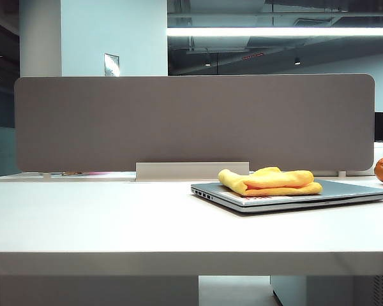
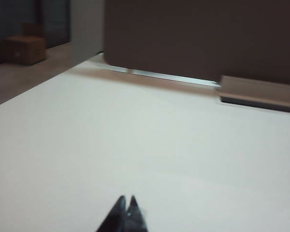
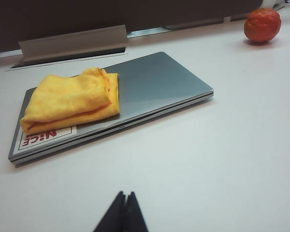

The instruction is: Pick up the yellow rag and put it over the laptop.

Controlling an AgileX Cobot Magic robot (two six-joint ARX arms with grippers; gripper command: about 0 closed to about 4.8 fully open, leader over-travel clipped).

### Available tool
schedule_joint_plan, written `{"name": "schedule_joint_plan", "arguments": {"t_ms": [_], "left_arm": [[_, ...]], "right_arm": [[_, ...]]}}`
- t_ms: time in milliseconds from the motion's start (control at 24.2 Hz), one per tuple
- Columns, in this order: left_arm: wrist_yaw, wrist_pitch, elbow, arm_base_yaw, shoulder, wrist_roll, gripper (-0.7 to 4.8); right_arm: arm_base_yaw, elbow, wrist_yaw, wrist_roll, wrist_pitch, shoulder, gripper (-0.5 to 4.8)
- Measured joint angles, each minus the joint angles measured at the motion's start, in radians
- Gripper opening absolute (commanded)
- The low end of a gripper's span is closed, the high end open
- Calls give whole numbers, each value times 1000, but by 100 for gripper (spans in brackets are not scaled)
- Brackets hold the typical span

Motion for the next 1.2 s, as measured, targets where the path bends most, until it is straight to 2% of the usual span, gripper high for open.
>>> {"name": "schedule_joint_plan", "arguments": {"t_ms": [124, 330, 578, 826, 1074, 1197], "left_arm": [[48, -37, -2, 7, -51, 47, -6], [51, -105, -2, 7, -121, 82, -6], [63, -142, -2, 5, -148, 85, -6], [81, -166, -2, -35, -148, 100, -6], [195, -166, -2, -39, -148, 91, -6], [209, -167, -2, -39, -148, 88, -6]], "right_arm": [[0, 0, 0, 0, 0, 0, -1], [0, 0, 0, 0, 0, 0, 0], [0, 0, 0, -1, 0, 0, -1], [0, 0, 0, -2, 0, 0, -1], [0, 0, 0, -2, 0, 0, -1], [0, 0, 0, -2, 0, 0, -1]]}}
